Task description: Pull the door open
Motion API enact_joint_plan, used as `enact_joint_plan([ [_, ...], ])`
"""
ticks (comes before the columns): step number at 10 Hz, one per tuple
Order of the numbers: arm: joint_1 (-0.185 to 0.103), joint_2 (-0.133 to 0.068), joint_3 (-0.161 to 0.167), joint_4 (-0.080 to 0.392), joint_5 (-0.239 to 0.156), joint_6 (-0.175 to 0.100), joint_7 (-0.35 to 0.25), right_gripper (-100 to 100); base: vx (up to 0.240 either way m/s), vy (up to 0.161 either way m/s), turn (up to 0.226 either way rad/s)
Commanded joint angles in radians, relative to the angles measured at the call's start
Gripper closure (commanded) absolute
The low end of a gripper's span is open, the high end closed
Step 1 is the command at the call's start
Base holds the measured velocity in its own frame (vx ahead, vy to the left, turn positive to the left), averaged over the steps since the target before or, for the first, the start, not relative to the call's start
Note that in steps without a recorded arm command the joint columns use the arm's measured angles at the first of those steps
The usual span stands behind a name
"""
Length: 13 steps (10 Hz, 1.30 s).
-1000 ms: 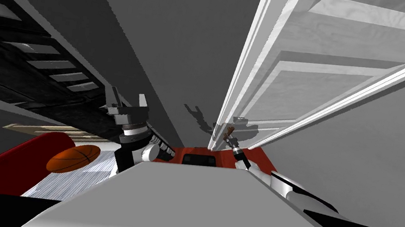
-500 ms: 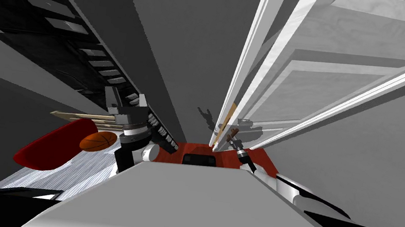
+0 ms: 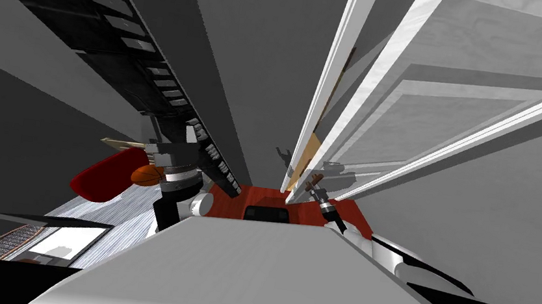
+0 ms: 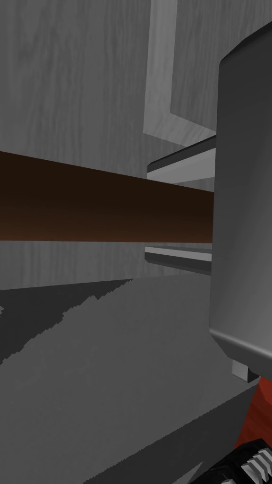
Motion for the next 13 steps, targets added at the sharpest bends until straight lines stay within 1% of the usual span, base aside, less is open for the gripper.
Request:
enact_joint_plan([
  [1, 0.014, -0.005, 0.01, 0.007, 0.003, -0.019, -0.013, 100, -0.199, -0.084, 0.191],
  [4, 0.028, -0.013, 0.024, 0.039, 0.006, -0.059, -0.043, 100, -0.216, -0.087, 0.211],
  [7, 0.038, -0.019, 0.034, 0.062, 0.009, -0.09, -0.066, 100, -0.2, -0.111, 0.151],
  [8, 0.032, -0.014, 0.032, 0.064, 0.009, -0.085, -0.063, 100, -0.093, -0.032, 0.03],
  [9, 0.035, -0.014, 0.037, 0.072, 0.012, -0.094, -0.07, 100, -0.141, -0.055, 0.16],
  [13, 0.039, -0.014, 0.043, 0.086, 0.016, -0.11, -0.081, 100, -0.198, -0.1, 0.167],
])
